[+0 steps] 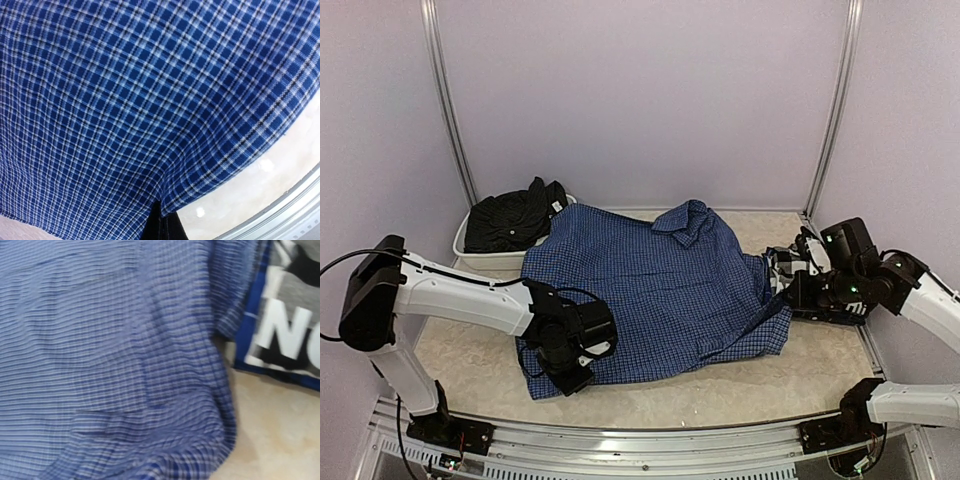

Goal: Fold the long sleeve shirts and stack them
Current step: Pick up the flattened shirt from the center of the board, then fold the flattened shirt at the center of the board.

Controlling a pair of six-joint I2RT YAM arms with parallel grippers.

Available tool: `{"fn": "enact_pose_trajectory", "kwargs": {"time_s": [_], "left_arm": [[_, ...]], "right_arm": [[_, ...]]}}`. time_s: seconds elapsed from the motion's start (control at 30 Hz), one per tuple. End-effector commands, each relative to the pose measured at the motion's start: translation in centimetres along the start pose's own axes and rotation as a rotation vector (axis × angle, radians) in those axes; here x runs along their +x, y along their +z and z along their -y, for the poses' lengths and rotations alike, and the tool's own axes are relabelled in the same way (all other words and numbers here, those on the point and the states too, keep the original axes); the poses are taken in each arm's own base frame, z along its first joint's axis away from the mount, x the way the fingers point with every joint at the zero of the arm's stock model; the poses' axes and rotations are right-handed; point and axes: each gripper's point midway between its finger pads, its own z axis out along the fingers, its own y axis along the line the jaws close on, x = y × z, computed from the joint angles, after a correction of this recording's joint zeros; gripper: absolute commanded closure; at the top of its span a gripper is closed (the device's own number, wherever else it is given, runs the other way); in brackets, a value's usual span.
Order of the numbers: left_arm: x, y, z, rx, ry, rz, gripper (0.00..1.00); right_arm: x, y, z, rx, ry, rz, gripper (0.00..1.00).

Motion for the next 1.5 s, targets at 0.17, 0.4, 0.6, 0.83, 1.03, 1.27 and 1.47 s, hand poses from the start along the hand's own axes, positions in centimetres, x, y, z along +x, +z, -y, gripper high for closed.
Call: {"fn": "enact_pose_trajectory", "kwargs": {"time_s": [0.17, 0.4, 0.6, 0.83, 1.03, 1.27, 1.47], "left_arm": [[-4.8, -6.1, -4.2, -0.039, -0.088, 0.178, 1.00], [-7.3, -9.1, -9.5, -0.053, -0.148, 0.251, 1.00], [-8.1, -8.2, -14.4, -0.051, -0.234, 0.228, 1.00], [-9.2, -5.7, -15.8, -0.011, -0.256, 0.190, 1.00], [-9.1, -4.3, -17.9, -0.058, -0.307, 0.148, 0.93], [-8.1, -3.3, -19.8, -0.124, -0.345, 0.104, 0.78], [-6.6, -2.7, -20.9, -0.179, -0.369, 0.069, 0.74]], "right_arm": [[-5.6, -2.1, -3.3, -0.095, -0.076, 0.123, 1.00], [-10.1, -0.3, -3.6, -0.015, -0.125, 0.171, 1.00], [-14.8, 2.5, -3.7, 0.048, -0.167, 0.207, 1.00], [-17.2, 7.5, -4.3, 0.061, -0.227, 0.176, 1.00], [-17.9, 11.3, -4.1, 0.085, -0.282, 0.134, 1.00], [-17.6, 15.9, -3.8, 0.101, -0.316, 0.060, 1.00], [-17.8, 17.1, -4.3, 0.080, -0.327, 0.056, 1.00]]}}
